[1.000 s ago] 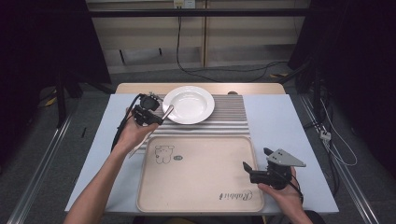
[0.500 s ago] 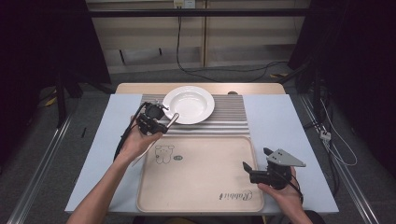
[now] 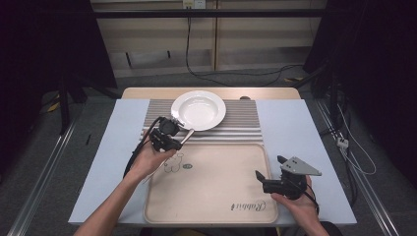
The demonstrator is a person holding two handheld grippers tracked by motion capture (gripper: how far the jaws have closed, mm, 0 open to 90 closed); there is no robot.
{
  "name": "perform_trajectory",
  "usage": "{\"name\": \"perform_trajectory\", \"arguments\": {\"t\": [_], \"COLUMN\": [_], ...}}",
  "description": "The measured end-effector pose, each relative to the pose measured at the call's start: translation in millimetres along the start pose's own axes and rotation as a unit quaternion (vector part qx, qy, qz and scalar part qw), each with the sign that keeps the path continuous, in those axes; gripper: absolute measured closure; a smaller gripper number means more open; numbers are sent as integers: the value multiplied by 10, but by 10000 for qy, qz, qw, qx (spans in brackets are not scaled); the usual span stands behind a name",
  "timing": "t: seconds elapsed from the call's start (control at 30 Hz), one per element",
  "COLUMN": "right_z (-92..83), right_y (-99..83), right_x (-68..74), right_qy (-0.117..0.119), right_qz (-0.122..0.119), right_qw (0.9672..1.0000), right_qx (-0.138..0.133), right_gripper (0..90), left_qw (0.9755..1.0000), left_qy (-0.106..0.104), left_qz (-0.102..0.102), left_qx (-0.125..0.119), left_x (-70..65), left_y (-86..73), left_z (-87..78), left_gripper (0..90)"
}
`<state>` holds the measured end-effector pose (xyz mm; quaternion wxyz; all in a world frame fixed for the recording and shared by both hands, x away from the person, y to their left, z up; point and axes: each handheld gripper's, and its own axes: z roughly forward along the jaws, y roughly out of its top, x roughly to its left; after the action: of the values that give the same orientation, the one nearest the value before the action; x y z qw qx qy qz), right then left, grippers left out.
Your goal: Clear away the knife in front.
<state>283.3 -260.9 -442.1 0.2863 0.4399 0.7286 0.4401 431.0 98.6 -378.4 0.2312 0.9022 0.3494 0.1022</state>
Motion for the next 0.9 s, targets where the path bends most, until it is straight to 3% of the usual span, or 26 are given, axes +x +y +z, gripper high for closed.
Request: {"name": "perform_trajectory", "arguments": {"t": [0.13, 0.37, 0.43, 0.9], "right_z": [-3, 1, 1, -9], "right_y": [0, 0, 0, 0], "right_x": [-3, 1, 1, 3], "right_qy": [-1, -1, -9, 5], "right_qz": [-4, -9, -13, -22], "right_qw": [10000, 10000, 10000, 10000], "right_qx": [-10, 13, 11, -15], "right_gripper": [82, 82, 82, 83], "left_qw": [10000, 9998, 9998, 9991], "left_qy": [-21, -149, -81, -195], "left_qz": [42, -61, 2, -29], "left_qx": [52, 144, 194, 379], "left_x": [-45, -119, -153, -317], "left_y": [-29, -89, -89, -106], "left_z": [7, 120, 139, 224], "left_gripper": [797, 796, 797, 796]}}
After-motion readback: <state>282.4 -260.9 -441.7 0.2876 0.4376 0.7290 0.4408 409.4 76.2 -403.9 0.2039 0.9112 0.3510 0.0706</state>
